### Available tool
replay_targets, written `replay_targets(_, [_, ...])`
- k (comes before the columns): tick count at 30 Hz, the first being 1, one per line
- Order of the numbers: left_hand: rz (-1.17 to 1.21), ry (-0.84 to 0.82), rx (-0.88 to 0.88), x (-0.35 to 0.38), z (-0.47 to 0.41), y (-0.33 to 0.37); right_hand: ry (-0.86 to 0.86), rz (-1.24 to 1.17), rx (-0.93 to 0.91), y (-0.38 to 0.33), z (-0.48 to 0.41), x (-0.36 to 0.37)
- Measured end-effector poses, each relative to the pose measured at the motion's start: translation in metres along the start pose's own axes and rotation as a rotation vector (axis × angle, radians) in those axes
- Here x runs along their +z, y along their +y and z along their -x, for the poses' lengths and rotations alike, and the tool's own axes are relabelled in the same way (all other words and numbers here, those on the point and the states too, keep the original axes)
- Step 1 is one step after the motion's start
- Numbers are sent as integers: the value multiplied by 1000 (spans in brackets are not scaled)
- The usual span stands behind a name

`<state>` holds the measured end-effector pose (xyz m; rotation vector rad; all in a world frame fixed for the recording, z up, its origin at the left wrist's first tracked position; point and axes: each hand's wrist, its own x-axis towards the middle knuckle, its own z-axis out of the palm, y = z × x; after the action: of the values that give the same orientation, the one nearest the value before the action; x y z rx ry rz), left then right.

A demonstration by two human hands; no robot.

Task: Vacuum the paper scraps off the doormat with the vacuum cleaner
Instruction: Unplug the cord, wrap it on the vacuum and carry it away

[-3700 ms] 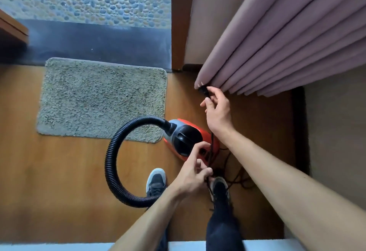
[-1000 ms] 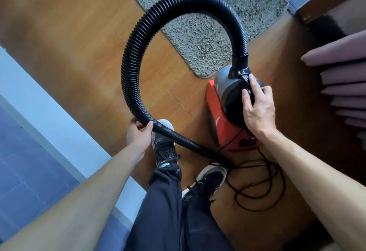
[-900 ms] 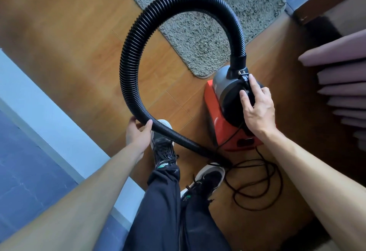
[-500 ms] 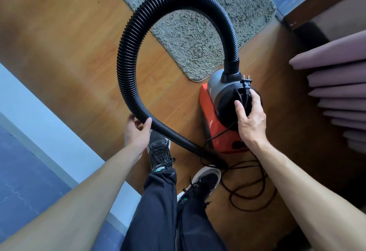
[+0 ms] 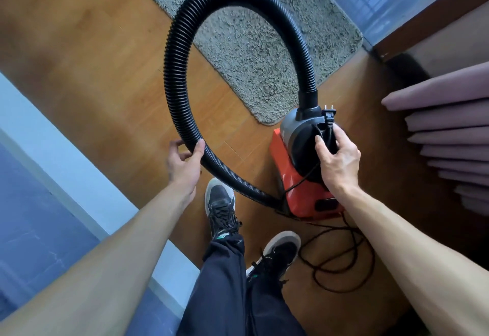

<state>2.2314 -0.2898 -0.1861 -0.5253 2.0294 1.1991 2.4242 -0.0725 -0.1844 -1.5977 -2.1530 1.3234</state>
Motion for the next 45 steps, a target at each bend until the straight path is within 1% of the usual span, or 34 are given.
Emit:
replay_targets(3, [32,21,50,-4,6,32,-16,14,-30,-27,-2,-10])
replay_targets(6, [15,91,127,-10,14,73,9,13,-58,-64,-7,-22])
replay_targets(10, [5,163,242,-22,28,142,42,9,-105,-126,-17,-43])
replay_targets(15, [-10,204,385,-50,53,232,80,18,-181,-214,-26,-75])
replay_targets(18, [-2,234,466,-69,75,286,101,-2,-230,-275,-27,-98])
replay_targets(25, [51,234,658,-127,136,415,142,-65,-385,-435,-10,-168])
replay_targets(32, [142,293,798,-196,228,533,258,-117,-574,-605,28,-235])
replay_targets(35, [198,300,866,-228,272,581,288,-143,-612,-672,46,-259])
replay_targets(39, [381,277,883,-274,326,643,318,-190,-669,-758,71,-285])
replay_targets(42, [370,289,944,-314,355,680,337,-238,-706,-814,92,-296])
replay_targets(45, [324,313,950,-352,376,706,358,-304,-730,-858,109,-302])
